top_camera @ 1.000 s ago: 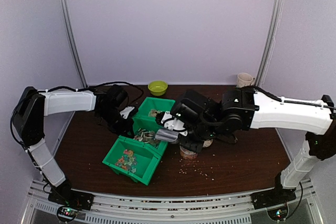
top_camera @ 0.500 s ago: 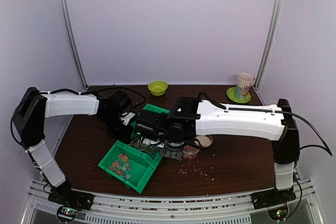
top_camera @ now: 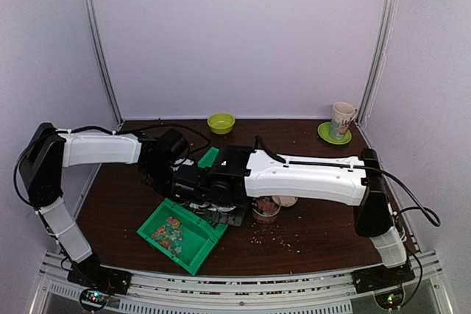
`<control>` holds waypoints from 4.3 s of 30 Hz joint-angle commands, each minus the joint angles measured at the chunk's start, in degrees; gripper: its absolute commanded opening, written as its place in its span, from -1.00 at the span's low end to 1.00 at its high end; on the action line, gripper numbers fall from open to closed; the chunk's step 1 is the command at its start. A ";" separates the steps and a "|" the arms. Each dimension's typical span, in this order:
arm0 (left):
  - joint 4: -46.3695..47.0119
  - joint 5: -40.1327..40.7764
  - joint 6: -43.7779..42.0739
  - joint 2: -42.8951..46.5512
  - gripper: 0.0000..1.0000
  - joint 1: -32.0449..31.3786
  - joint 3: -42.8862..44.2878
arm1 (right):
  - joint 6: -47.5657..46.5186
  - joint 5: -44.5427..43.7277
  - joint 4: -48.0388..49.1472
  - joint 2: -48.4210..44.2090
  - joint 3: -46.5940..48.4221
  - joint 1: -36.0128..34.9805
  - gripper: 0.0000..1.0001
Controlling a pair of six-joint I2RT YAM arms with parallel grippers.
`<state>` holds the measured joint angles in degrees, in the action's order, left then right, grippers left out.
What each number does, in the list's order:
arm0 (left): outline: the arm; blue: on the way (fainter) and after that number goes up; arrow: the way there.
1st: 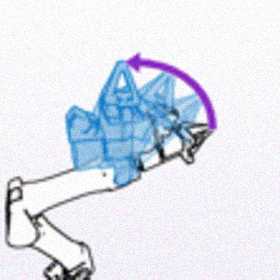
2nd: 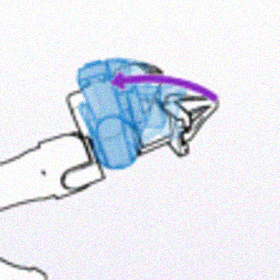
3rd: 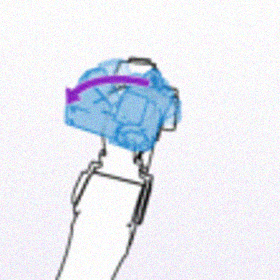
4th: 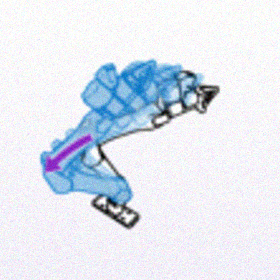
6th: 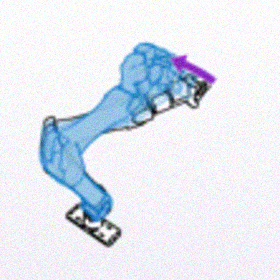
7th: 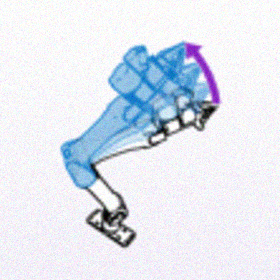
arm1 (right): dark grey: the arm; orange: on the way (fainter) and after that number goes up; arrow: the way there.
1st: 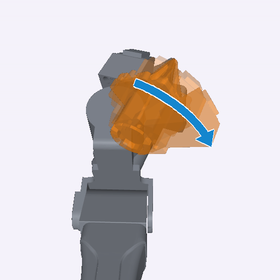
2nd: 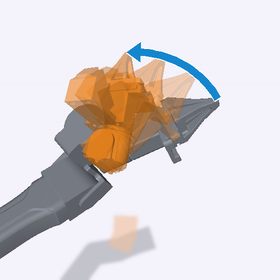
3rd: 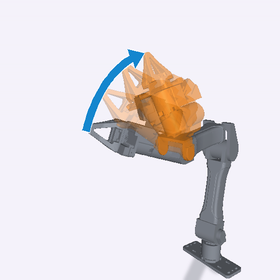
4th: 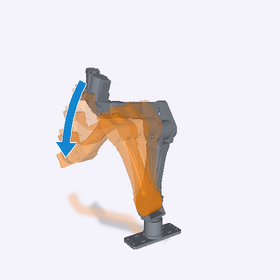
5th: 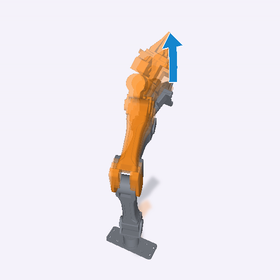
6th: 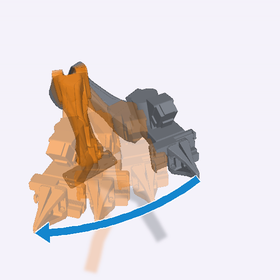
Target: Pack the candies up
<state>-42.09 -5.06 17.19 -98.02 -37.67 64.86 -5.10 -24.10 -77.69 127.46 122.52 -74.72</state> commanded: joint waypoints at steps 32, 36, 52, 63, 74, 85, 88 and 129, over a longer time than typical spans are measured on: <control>9.85 -12.38 -0.36 6.08 -1.00 0.78 0.06 | 0.44 1.72 47.29 -6.62 -30.90 1.87 -1.00; 10.01 -12.78 -0.16 6.04 -1.00 0.93 -0.15 | 4.20 -3.51 50.65 -6.61 -31.24 1.81 -1.00; 10.01 -12.83 0.04 6.57 -1.00 1.06 -0.15 | 4.12 -16.24 47.12 -5.66 -29.68 1.58 -1.00; 8.89 -11.67 0.04 5.67 -1.00 1.10 0.22 | 0.76 3.96 56.43 -14.66 -38.26 1.96 -1.00; 7.90 -11.22 -0.13 4.57 -1.00 1.11 0.53 | -9.58 8.87 60.46 -21.26 -40.78 3.97 -1.00; 6.91 -10.84 -0.75 5.51 -1.00 1.07 1.15 | -9.07 10.55 61.25 -22.87 -44.57 5.59 -1.00; 6.80 -11.14 -0.76 6.05 -1.00 1.40 1.23 | -6.38 12.60 61.23 -25.58 -47.45 5.49 -1.00; 4.55 -10.87 -0.14 5.20 -1.00 1.70 1.59 | 6.64 10.33 85.27 -53.40 -79.37 7.79 -1.00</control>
<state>-40.77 -11.75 17.02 -95.44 -36.10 63.44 -0.60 -13.15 3.55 77.69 44.45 -67.81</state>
